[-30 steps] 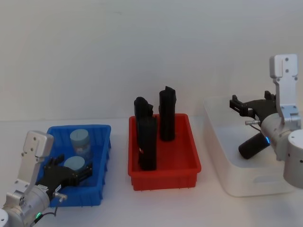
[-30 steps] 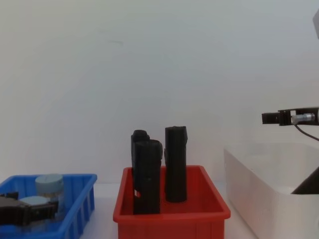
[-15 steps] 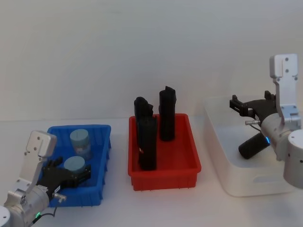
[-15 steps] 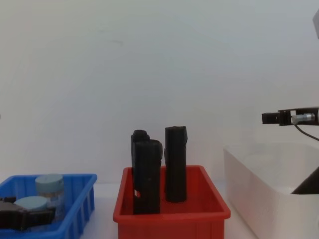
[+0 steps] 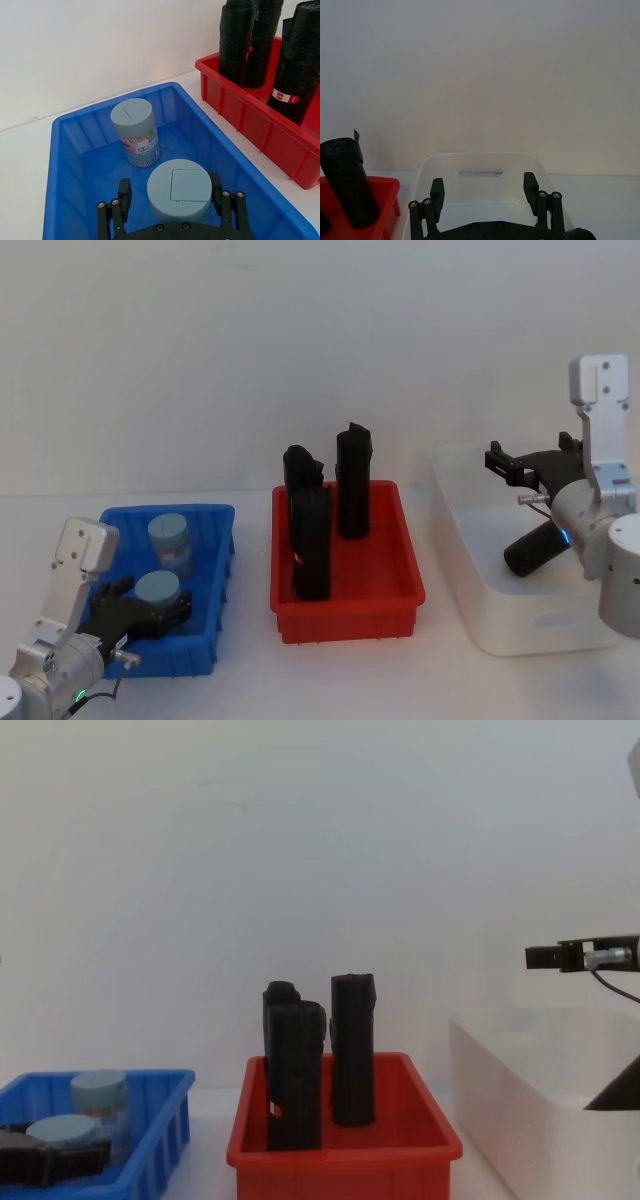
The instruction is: Pick the cotton swabs from the blue box and place them into the white box.
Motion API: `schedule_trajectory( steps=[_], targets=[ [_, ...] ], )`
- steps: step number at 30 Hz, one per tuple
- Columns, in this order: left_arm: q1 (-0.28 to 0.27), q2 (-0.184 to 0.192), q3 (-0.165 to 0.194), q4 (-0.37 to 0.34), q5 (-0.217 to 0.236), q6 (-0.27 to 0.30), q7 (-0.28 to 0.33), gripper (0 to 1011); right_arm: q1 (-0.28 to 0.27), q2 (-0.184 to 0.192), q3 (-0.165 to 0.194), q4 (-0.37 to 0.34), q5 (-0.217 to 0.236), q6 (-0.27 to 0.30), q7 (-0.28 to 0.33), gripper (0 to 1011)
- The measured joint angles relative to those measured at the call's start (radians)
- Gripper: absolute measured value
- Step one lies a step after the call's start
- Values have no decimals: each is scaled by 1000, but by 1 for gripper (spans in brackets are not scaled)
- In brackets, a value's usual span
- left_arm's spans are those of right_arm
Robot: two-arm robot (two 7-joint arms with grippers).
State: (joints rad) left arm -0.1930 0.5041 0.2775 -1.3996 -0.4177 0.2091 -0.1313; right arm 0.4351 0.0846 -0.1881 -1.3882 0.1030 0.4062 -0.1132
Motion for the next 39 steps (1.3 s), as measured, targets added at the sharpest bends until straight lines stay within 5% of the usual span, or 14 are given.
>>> schedule_trajectory(
  steps=[12, 27, 39],
  targets=[
    [-1, -2, -1, 5, -4, 3, -5, 670, 0, 0, 0, 0, 0, 0, 0, 1002],
    [-1, -3, -1, 3, -3, 5, -5, 669, 0, 0, 0, 0, 0, 0, 0, 1002],
    [12, 10, -11, -87, 31, -19, 35, 669, 0, 0, 0, 0, 0, 0, 0, 1002]
  ],
)
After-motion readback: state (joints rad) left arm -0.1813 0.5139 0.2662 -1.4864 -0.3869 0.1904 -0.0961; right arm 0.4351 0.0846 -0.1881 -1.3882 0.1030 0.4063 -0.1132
